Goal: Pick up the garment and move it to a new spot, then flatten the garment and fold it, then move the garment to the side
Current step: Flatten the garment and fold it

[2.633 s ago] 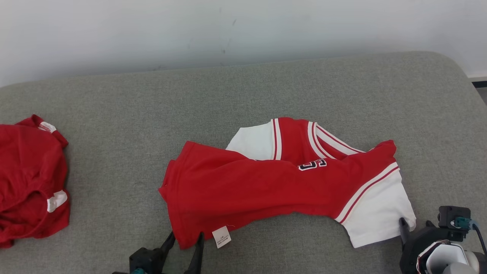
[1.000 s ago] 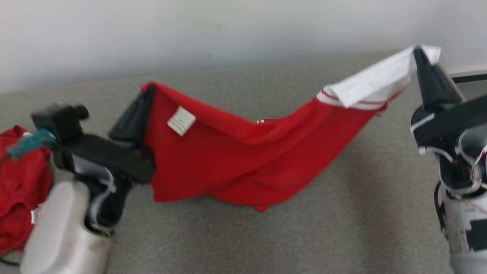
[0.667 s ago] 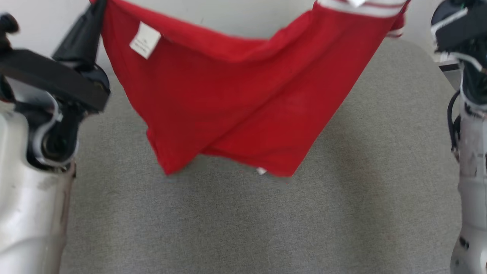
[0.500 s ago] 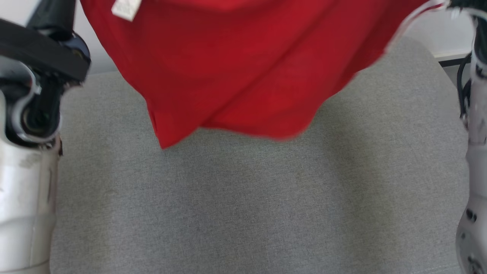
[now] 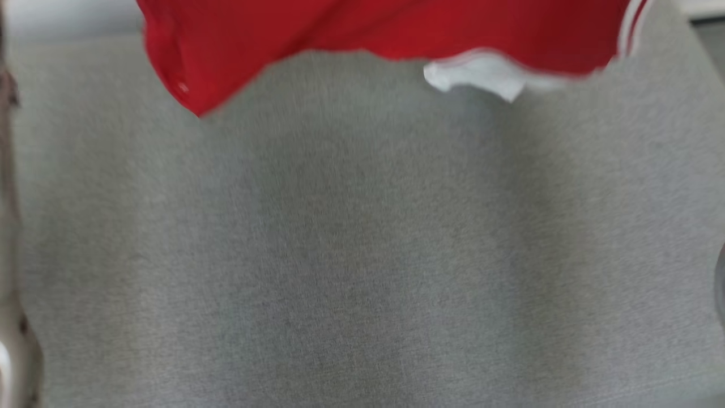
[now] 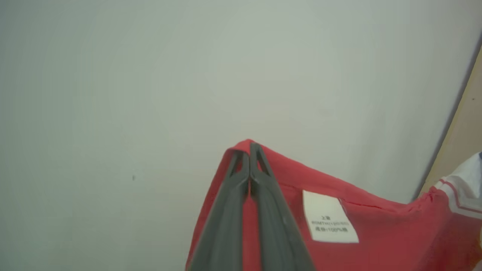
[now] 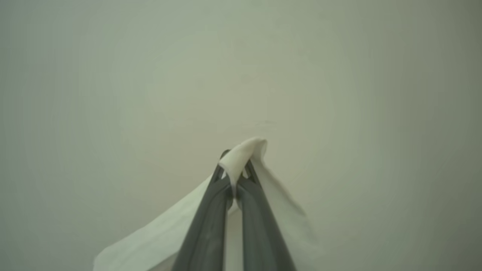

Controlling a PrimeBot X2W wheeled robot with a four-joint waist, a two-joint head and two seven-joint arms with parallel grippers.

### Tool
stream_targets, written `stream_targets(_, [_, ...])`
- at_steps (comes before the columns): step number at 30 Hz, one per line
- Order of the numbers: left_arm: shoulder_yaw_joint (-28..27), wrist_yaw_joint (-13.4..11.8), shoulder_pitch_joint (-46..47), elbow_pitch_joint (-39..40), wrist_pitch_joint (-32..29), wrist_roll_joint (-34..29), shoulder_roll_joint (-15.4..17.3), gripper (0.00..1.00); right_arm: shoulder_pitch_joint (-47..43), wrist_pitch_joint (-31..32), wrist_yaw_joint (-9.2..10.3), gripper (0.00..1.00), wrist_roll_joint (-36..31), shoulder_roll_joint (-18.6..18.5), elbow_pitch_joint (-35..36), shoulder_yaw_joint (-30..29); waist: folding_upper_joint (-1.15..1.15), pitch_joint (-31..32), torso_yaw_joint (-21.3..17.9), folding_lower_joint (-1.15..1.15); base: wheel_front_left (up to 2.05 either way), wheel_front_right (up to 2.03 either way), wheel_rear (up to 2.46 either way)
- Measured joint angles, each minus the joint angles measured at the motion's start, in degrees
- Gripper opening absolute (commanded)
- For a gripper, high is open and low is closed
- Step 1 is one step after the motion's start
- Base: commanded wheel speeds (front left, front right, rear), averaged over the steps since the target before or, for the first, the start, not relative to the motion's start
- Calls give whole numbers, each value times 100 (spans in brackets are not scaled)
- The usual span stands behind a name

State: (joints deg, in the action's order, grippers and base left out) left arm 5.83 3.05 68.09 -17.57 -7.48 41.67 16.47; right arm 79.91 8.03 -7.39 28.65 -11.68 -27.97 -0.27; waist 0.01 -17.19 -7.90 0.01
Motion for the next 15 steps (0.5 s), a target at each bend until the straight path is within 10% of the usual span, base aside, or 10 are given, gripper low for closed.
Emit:
stream_targets(9, [87,51,2097,-423,1494,-798,45,0,1827,-2100,0,0,-791,277,-455,-926,0,-1447,-2,1,0,0,0])
stream_targets(15, [45,202,2694,-516,2037,-953,81,0,2367,-2283,0,0,-887,358,-193,-991,1,-2191,-1,1,0,0,0])
